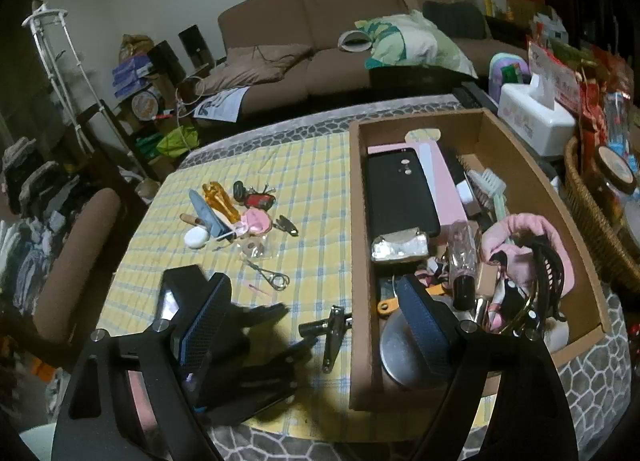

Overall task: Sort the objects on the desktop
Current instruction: 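Grasp the black MEN'S tube with the left tool while the right tool grasps a pink item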

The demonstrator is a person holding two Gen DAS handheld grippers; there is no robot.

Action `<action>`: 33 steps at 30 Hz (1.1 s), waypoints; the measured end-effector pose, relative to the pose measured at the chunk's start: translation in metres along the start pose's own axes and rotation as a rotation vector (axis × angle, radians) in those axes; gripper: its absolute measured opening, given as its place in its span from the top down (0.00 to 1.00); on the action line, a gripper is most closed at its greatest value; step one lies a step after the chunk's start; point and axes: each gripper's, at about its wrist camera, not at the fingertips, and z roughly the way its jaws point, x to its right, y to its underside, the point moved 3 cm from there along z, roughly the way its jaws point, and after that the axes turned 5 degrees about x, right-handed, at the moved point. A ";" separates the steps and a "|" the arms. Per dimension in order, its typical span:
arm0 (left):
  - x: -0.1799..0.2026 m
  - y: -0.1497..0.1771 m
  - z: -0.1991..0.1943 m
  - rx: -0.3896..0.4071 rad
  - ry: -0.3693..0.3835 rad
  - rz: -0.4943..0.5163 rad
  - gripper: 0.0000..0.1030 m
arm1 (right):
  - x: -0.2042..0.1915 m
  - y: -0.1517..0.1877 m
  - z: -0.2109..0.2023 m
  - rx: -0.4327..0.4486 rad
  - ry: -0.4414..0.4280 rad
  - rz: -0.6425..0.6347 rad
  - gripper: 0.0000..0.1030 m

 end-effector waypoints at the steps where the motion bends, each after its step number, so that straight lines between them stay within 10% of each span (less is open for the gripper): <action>1: 0.003 -0.003 0.002 0.003 0.018 0.005 0.58 | 0.002 0.000 0.000 -0.002 0.000 0.005 0.15; 9: 0.009 -0.011 0.015 -0.012 0.085 -0.017 0.85 | 0.011 -0.001 -0.003 0.002 -0.014 0.035 0.19; 22: -0.085 0.090 -0.070 -0.045 -0.024 -0.380 0.85 | -0.020 0.004 0.011 -0.027 -0.057 -0.014 0.20; 33: -0.127 0.129 -0.095 -0.051 -0.088 -0.550 0.85 | -0.090 0.016 0.101 -0.146 -0.088 -0.168 0.37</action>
